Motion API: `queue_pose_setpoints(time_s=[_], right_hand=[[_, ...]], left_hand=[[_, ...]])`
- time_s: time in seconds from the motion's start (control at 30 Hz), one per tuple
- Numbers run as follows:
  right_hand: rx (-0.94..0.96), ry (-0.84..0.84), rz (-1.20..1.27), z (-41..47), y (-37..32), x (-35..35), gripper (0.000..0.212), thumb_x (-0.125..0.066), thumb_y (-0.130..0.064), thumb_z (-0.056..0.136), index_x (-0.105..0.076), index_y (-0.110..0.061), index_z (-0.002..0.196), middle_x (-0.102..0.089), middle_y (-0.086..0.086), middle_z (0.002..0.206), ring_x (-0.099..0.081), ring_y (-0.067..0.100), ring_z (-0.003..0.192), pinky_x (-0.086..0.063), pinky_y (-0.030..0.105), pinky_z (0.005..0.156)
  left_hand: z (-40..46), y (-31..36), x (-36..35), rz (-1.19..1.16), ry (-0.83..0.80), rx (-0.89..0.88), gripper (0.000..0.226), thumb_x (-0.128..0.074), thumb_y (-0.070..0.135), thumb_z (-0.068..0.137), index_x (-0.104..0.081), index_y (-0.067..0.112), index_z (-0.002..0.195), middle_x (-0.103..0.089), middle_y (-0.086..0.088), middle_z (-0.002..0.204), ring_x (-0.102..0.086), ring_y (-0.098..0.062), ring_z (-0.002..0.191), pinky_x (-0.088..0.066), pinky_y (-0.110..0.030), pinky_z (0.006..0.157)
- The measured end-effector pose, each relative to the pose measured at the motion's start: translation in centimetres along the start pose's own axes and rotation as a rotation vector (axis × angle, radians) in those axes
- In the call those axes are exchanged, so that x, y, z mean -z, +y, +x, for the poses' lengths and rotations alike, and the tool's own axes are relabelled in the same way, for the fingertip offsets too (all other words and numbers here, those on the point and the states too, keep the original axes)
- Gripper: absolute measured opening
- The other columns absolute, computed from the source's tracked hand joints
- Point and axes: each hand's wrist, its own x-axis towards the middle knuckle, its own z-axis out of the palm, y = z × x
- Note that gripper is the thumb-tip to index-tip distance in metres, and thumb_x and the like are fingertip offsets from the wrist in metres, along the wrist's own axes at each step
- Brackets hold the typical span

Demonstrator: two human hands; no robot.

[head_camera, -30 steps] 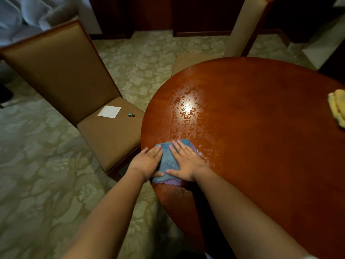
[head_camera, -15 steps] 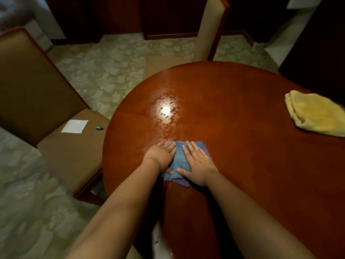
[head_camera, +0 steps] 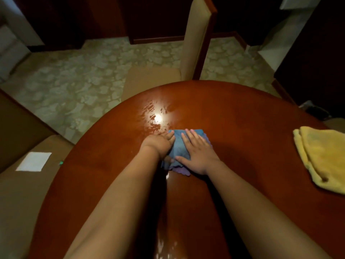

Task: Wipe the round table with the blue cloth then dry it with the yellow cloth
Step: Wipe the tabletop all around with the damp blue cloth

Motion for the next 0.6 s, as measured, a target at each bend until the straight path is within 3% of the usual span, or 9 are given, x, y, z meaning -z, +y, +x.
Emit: queue_pose_setpoints(time_s=[0.17, 0.37, 0.6], right_hand=[[0.045, 0.047, 0.001, 8.7, 1.5, 1.2, 0.086, -0.031, -0.068, 0.091, 0.001, -0.017, 0.153, 0.009, 0.003, 0.16, 0.011, 0.015, 0.146, 0.007, 0.031, 0.115], [0.126, 0.036, -0.011, 18.7, 0.5, 2.3, 0.083, -0.033, -0.065, 0.092, -0.001, -0.019, 0.153, 0.007, 0.002, 0.16, 0.01, 0.015, 0.146, 0.004, 0.033, 0.116], [0.156, 0.028, -0.048, 21.5, -0.9, 2.6, 0.082, -0.03, -0.066, 0.092, -0.002, -0.021, 0.153, 0.007, 0.001, 0.16, 0.01, 0.016, 0.146, 0.003, 0.034, 0.116]], left_hand=[[5.1, -6.6, 1.8, -0.087, 0.023, 0.03, 0.099, -0.057, 0.057, 0.086, -0.002, 0.009, 0.153, 0.004, -0.007, 0.16, -0.012, -0.022, 0.146, -0.012, -0.032, 0.118], [8.1, -14.4, 1.7, -0.223, 0.107, 0.082, 0.093, -0.063, 0.047, 0.086, -0.013, 0.004, 0.151, -0.004, -0.014, 0.159, -0.014, -0.022, 0.146, -0.014, -0.022, 0.112], [7.6, -16.7, 0.5, -0.267, 0.162, 0.118, 0.09, -0.062, 0.045, 0.087, -0.015, 0.003, 0.151, -0.006, -0.015, 0.159, -0.017, -0.023, 0.145, -0.018, -0.024, 0.113]])
